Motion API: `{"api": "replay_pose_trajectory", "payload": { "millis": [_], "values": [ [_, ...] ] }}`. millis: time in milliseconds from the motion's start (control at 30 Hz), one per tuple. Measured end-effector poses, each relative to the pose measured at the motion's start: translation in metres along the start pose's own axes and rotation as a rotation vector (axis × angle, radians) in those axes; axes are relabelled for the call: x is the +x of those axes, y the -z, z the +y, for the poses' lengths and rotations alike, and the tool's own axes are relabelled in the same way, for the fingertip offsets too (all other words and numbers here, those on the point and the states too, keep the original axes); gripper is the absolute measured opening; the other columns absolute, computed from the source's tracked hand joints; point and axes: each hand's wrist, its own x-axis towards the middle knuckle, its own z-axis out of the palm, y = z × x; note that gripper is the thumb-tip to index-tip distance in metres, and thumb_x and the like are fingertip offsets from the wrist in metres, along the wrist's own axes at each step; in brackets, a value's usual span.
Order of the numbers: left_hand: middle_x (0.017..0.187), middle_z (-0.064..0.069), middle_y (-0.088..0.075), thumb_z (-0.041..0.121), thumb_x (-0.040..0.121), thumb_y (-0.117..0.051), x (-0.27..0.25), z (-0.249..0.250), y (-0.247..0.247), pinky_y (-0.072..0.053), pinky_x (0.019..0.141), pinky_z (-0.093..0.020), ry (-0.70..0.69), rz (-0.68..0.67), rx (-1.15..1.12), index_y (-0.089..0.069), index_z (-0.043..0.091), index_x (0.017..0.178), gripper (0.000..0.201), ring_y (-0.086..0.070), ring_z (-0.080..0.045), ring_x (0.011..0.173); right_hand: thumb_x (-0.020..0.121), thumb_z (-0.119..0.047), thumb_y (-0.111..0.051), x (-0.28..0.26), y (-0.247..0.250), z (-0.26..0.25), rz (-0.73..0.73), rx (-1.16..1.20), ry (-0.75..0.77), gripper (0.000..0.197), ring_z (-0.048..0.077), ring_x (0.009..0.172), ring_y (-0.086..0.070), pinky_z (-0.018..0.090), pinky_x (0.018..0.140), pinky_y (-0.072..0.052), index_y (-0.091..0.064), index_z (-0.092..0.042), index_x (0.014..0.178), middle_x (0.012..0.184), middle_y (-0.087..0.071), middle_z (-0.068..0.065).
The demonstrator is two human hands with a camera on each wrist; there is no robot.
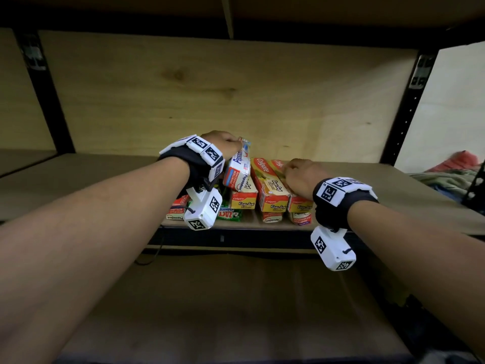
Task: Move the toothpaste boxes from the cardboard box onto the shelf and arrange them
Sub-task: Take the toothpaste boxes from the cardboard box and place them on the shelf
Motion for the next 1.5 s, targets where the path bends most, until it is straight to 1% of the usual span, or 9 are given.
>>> {"api": "replay_pose_trajectory", "payload": {
  "millis": [200, 400, 633, 733, 900, 1067, 1200, 1333, 1500],
  "values": [
    [0.110, 0.002, -0.069, 0.050, 0.096, -0.050, -0.025, 0.004, 0.007, -0.054, 0.091, -0.035, 0.011, 0.044, -0.013, -0.069, 0.022, 0.112, 0.037, -0.064, -0.021, 0.099, 0.103, -0.034, -0.034, -0.026, 0.009, 0.004, 0.031, 0.098, 0.028, 0.041, 0.020, 0.101, -0.056, 0.029, 0.080, -0.049, -0.057, -0.024, 0.136, 0.137, -0.057, 0.005],
    [0.083, -0.007, -0.068, 0.037, 0.092, -0.062, -0.066, 0.010, 0.011, -0.057, 0.054, -0.033, 0.082, 0.036, -0.228, -0.067, 0.019, 0.104, 0.023, -0.063, -0.022, 0.054, 0.100, -0.030, -0.034, -0.061, 0.023, 0.003, 0.021, 0.066, 0.027, 0.039, 0.023, 0.093, -0.064, 0.034, 0.077, -0.057, -0.064, -0.023, 0.125, 0.129, -0.061, 0.004],
    [0.088, -0.003, -0.067, 0.037, 0.092, -0.060, -0.119, 0.012, 0.017, -0.062, 0.069, -0.045, 0.063, 0.056, -0.197, -0.063, 0.017, 0.102, 0.023, -0.070, -0.026, 0.067, 0.097, -0.022, -0.042, -0.110, 0.033, 0.008, 0.053, 0.104, -0.037, 0.021, 0.022, 0.078, -0.065, 0.036, 0.070, -0.059, -0.061, -0.020, 0.106, 0.100, -0.065, 0.005],
    [0.074, -0.003, -0.063, 0.039, 0.093, -0.059, -0.142, 0.008, 0.010, -0.062, 0.069, -0.044, 0.100, 0.047, -0.165, -0.061, 0.013, 0.099, 0.026, -0.064, -0.023, 0.058, 0.093, -0.016, -0.046, -0.130, 0.027, 0.011, 0.036, 0.165, -0.093, 0.016, 0.023, 0.079, -0.066, 0.037, 0.069, -0.060, -0.056, -0.022, 0.105, 0.097, -0.064, 0.006],
    [0.086, -0.010, -0.068, 0.037, 0.093, -0.062, -0.175, -0.016, -0.021, -0.060, 0.062, -0.041, 0.150, -0.151, -0.182, -0.066, 0.012, 0.094, 0.026, -0.065, -0.023, 0.063, 0.094, -0.018, -0.049, -0.156, -0.007, 0.020, -0.100, 0.104, -0.065, 0.019, 0.025, 0.090, -0.065, 0.040, 0.080, -0.059, -0.058, -0.021, 0.110, 0.102, -0.063, 0.003],
    [0.092, -0.004, -0.071, 0.036, 0.093, -0.062, -0.194, -0.049, -0.067, -0.059, 0.058, -0.032, 0.213, -0.369, -0.174, -0.068, 0.014, 0.096, 0.023, -0.068, -0.021, 0.068, 0.091, -0.025, -0.051, -0.173, -0.059, 0.027, -0.280, 0.106, -0.055, 0.016, 0.024, 0.073, -0.069, 0.030, 0.055, -0.058, -0.060, -0.035, 0.099, 0.109, -0.059, -0.002],
    [0.086, -0.004, -0.069, 0.032, 0.093, -0.061, -0.206, -0.077, -0.109, -0.054, 0.055, -0.029, 0.293, -0.490, -0.170, -0.066, 0.009, 0.103, 0.026, -0.064, -0.021, 0.062, 0.092, -0.027, -0.051, -0.182, -0.106, 0.033, -0.393, 0.107, -0.037, 0.015, 0.024, 0.063, -0.068, 0.030, 0.054, -0.060, -0.063, -0.034, 0.097, 0.105, -0.062, -0.001],
    [0.083, -0.001, -0.069, 0.032, 0.095, -0.059, -0.217, -0.106, -0.151, -0.053, 0.051, -0.027, 0.325, -0.623, -0.122, -0.066, 0.010, 0.106, 0.026, -0.063, -0.020, 0.058, 0.092, -0.027, -0.053, -0.188, -0.157, 0.041, -0.495, 0.063, -0.015, 0.016, 0.018, 0.079, -0.065, 0.026, 0.053, -0.056, -0.065, -0.033, 0.099, 0.113, -0.063, -0.004],
    [0.081, -0.003, -0.069, 0.030, 0.093, -0.062, -0.239, -0.147, -0.204, -0.049, 0.050, -0.025, 0.453, -0.743, -0.161, -0.066, 0.011, 0.097, 0.020, -0.058, -0.020, 0.054, 0.096, -0.021, -0.051, -0.197, -0.216, 0.054, -0.663, -0.091, 0.046, 0.023, 0.022, 0.111, -0.061, 0.027, 0.089, -0.050, -0.066, -0.024, 0.114, 0.126, -0.062, 0.000]
  ]
}}
